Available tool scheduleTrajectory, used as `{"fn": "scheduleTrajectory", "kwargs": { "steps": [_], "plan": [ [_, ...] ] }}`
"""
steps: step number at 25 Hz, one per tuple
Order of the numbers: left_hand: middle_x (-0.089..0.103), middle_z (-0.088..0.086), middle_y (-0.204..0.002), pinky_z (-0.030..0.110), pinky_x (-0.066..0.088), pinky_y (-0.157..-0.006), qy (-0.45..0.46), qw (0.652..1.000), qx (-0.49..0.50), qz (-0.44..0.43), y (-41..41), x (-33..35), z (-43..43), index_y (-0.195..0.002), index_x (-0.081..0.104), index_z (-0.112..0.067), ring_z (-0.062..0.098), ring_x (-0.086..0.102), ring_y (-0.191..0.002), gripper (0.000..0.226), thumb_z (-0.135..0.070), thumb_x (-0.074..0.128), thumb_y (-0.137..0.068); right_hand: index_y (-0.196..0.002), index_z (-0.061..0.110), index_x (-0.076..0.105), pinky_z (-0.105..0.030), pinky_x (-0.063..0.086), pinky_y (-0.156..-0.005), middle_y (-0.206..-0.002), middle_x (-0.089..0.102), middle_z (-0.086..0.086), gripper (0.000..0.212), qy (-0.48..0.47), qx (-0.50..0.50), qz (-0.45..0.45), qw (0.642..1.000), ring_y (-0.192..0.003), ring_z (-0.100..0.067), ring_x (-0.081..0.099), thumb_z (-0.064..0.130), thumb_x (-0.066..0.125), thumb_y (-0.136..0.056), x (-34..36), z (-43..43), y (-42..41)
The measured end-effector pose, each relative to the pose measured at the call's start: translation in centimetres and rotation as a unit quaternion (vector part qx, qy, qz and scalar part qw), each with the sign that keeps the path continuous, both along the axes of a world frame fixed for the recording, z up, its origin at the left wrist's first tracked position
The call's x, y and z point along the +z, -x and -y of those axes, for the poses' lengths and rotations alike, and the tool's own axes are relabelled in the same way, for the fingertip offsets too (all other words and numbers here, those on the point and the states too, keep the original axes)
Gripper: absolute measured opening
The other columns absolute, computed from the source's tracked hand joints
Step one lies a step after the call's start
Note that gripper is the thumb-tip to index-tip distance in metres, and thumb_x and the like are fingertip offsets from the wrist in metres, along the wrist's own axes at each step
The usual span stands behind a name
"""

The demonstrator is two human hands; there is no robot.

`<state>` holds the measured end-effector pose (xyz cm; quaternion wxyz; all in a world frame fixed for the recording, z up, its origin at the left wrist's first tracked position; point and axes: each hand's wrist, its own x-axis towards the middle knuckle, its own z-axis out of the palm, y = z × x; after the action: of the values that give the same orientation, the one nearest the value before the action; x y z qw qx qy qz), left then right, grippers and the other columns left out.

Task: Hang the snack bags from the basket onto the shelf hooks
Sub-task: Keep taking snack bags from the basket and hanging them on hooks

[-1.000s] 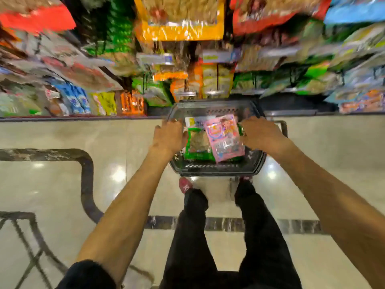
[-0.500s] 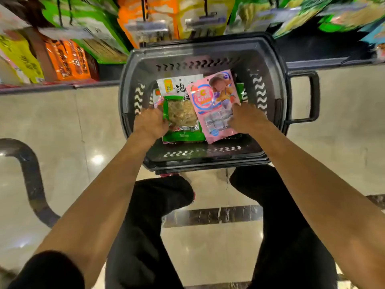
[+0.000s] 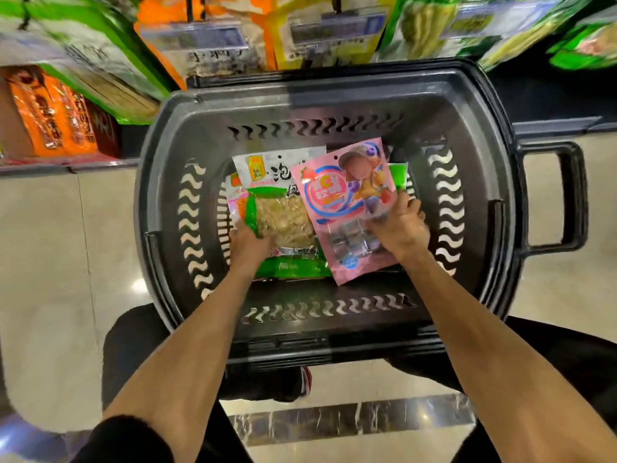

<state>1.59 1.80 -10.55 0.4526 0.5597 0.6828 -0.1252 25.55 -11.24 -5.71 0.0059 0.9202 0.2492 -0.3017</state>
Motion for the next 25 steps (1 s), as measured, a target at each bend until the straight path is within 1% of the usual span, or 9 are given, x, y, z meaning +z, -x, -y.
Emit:
{"fn": "scheduleTrajectory", "kwargs": {
  "steps": [3, 5, 8, 11, 13, 15, 17, 22, 25],
  "plan": [
    [0.061, 0.006, -0.117, 0.042, 0.051, -0.091, 0.002, 0.997, 0.074, 0.020, 0.4, -0.3, -0.7, -0.127, 0.047, -0.010, 0.026, 0.060, -0.107, 0.072, -0.042, 0.081, -0.073, -0.137, 0.002, 0.034, -0.046, 0.043, -0.097, -0.137, 0.039, -0.022, 0.093, -0.018, -0.092, -0.004, 0.996, -0.123, -0.042, 0.047, 0.060, 0.072, -0.075, -1.0, -0.1, -0.3],
    [0.066, 0.001, -0.112, 0.034, 0.051, -0.082, 0.064, 0.982, 0.156, 0.086, 0.7, -0.2, -1.1, -0.123, 0.054, -0.012, 0.021, 0.062, -0.104, 0.065, -0.037, 0.084, -0.072, -0.135, 0.002, 0.040, -0.041, 0.045, -0.095, -0.135, 0.045, -0.021, 0.091, -0.034, -0.148, -0.052, 0.987, -0.121, -0.038, 0.050, 0.057, 0.076, -0.073, -1.3, 0.0, -0.6],
    [0.068, -0.002, -0.104, 0.030, 0.044, -0.078, 0.180, 0.947, 0.214, 0.156, 0.4, 1.1, -1.2, -0.113, 0.061, -0.019, 0.017, 0.060, -0.097, 0.039, -0.029, 0.079, -0.079, -0.118, 0.009, 0.062, -0.033, 0.054, -0.085, -0.115, 0.066, -0.009, 0.064, -0.082, -0.188, -0.110, 0.973, -0.101, -0.025, 0.065, 0.046, 0.083, -0.070, -0.8, 0.5, -0.4],
    [0.071, 0.002, -0.108, 0.032, 0.049, -0.079, 0.187, 0.946, 0.204, 0.170, 0.5, 1.6, -0.8, -0.108, 0.065, -0.020, 0.017, 0.062, -0.097, 0.028, -0.028, 0.075, -0.083, -0.097, 0.012, 0.071, -0.018, 0.055, -0.073, -0.096, 0.071, -0.004, 0.028, -0.192, -0.275, -0.227, 0.914, -0.083, -0.014, 0.067, 0.016, 0.086, -0.073, 0.5, 0.7, 0.3],
    [0.071, 0.004, -0.110, 0.037, 0.051, -0.091, 0.170, 0.947, 0.210, 0.173, 0.4, 2.2, -0.6, -0.115, 0.066, -0.013, 0.020, 0.065, -0.103, 0.035, -0.023, 0.076, -0.083, -0.084, 0.017, 0.071, -0.026, 0.057, -0.081, -0.086, 0.072, 0.001, 0.022, -0.235, -0.327, -0.265, 0.876, -0.085, -0.015, 0.069, 0.005, 0.084, -0.073, 1.8, 0.8, 0.5],
    [0.071, 0.003, -0.104, 0.032, 0.052, -0.084, 0.161, 0.948, 0.214, 0.172, 0.0, 3.5, -0.2, -0.114, 0.066, -0.009, 0.020, 0.066, -0.099, 0.030, -0.017, 0.073, -0.086, -0.080, 0.018, 0.070, -0.035, 0.055, -0.086, -0.075, 0.073, 0.008, 0.024, -0.251, -0.347, -0.284, 0.858, -0.077, -0.012, 0.069, -0.002, 0.081, -0.074, 3.0, 1.0, 0.5],
    [0.070, 0.006, -0.106, 0.030, 0.053, -0.079, 0.145, 0.950, 0.209, 0.183, -0.3, 5.0, 0.6, -0.112, 0.066, -0.009, 0.021, 0.066, -0.096, 0.023, -0.010, 0.069, -0.089, -0.084, 0.015, 0.072, -0.039, 0.056, -0.086, -0.078, 0.074, 0.005, 0.022, -0.272, -0.342, -0.289, 0.852, -0.079, -0.015, 0.070, -0.003, 0.081, -0.074, 4.5, 1.1, 0.4],
    [0.066, 0.005, -0.117, 0.040, 0.051, -0.098, 0.011, 0.983, 0.084, 0.165, -0.4, 11.4, 1.9, -0.131, 0.053, -0.010, 0.024, 0.062, -0.112, 0.036, -0.008, 0.058, -0.095, -0.104, 0.012, 0.060, -0.026, 0.055, -0.064, -0.089, 0.068, 0.006, 0.032, -0.197, -0.162, -0.148, 0.956, -0.073, -0.010, 0.066, 0.023, 0.077, -0.080, 11.8, 0.6, 2.2],
    [0.067, 0.014, -0.118, 0.040, 0.053, -0.094, -0.077, 0.982, 0.037, 0.169, 0.2, 17.5, 1.5, -0.134, 0.049, -0.004, 0.028, 0.063, -0.108, 0.041, -0.014, 0.059, -0.095, -0.105, 0.011, 0.061, -0.035, 0.058, -0.071, -0.092, 0.070, 0.000, 0.031, -0.210, -0.148, -0.121, 0.959, -0.078, -0.019, 0.068, 0.027, 0.073, -0.082, 17.5, 0.4, 2.7]
  ]
}}
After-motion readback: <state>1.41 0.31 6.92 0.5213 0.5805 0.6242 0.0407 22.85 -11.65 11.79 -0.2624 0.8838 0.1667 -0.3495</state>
